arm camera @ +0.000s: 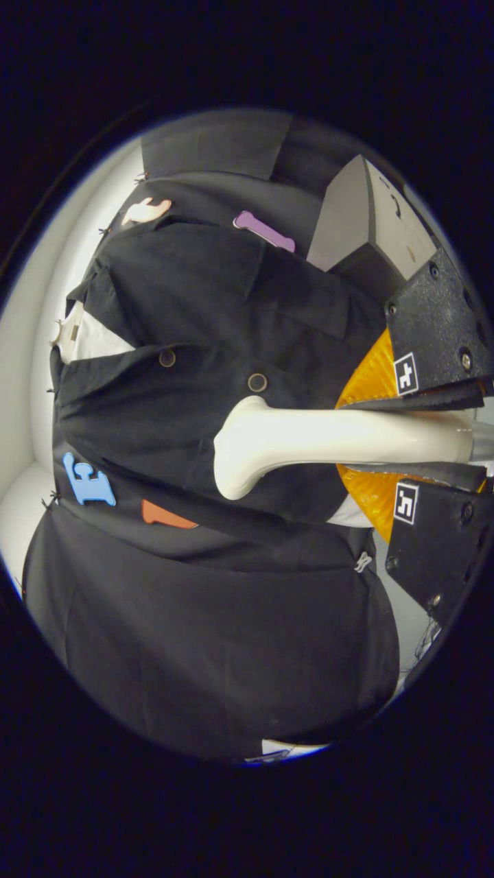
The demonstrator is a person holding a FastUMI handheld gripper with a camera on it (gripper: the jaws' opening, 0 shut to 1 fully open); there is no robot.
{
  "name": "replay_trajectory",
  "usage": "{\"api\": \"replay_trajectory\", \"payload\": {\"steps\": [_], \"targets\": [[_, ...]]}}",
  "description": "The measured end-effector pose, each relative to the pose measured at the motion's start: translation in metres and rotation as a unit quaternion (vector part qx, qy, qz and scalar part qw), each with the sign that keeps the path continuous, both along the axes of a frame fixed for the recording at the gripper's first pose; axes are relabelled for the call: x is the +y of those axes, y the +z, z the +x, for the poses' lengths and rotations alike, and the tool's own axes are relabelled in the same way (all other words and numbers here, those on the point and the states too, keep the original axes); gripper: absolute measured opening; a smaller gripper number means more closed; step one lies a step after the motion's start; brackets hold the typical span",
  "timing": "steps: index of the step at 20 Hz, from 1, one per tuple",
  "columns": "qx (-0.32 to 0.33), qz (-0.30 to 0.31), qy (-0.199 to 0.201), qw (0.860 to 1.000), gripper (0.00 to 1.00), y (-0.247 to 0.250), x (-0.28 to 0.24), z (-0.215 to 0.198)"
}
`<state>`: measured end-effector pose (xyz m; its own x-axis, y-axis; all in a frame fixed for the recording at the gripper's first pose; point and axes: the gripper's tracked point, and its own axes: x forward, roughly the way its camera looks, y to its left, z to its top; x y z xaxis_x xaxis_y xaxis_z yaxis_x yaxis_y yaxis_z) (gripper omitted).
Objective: Iron the clothes twice with a garment steamer, once on the left side and once on the right side.
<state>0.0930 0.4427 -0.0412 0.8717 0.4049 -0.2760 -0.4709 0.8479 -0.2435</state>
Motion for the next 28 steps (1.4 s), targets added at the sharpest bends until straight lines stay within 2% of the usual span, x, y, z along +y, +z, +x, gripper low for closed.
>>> {"api": "replay_trajectory", "payload": {"steps": [11,18,24,28], "targets": [[0.072,-0.071,-0.006,0.995,0.33,-0.094,-0.025,-0.014],[0.121,-0.083,0.0,0.989,0.33,-0.133,-0.04,-0.027],[0.132,-0.047,-0.015,0.99,0.33,-0.114,-0.077,-0.052],[0.135,-0.024,-0.039,0.99,0.33,-0.092,-0.132,-0.062]]}}
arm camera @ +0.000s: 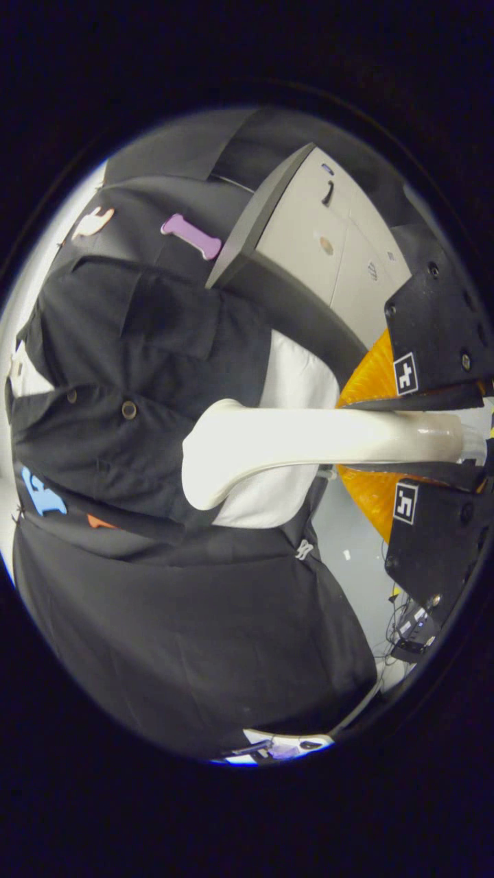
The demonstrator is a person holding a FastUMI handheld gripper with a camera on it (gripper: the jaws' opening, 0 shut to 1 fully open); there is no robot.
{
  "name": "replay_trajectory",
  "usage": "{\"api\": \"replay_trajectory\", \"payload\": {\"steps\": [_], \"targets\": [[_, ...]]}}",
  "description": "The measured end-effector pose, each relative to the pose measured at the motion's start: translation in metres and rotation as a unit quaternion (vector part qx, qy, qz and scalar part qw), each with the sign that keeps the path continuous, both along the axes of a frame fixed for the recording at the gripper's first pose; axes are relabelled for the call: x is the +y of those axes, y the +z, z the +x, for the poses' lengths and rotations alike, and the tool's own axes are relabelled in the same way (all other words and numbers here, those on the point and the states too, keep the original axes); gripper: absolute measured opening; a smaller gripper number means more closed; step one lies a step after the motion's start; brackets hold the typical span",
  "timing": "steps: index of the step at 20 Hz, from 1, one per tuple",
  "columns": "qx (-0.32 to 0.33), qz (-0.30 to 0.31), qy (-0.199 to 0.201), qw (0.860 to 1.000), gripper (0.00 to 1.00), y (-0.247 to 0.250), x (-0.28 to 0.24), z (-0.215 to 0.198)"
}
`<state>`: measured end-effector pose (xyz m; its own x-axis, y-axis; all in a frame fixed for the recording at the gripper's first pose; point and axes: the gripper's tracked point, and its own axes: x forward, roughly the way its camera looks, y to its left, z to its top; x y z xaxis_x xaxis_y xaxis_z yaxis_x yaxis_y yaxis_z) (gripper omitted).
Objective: Iron the clothes twice with a garment steamer, once on the left side and once on the right side.
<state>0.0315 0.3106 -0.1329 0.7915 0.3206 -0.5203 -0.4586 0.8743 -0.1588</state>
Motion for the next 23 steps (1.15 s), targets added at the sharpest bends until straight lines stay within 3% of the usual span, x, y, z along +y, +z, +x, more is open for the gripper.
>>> {"api": "replay_trajectory", "payload": {"steps": [9,15,23], "targets": [[-0.01,0.05,-0.124,0.991,0.33,0.057,-0.167,-0.009],[-0.041,0.069,-0.149,0.986,0.33,0.088,-0.25,-0.03],[-0.02,0.085,-0.172,0.981,0.33,0.069,-0.349,-0.056]]}}
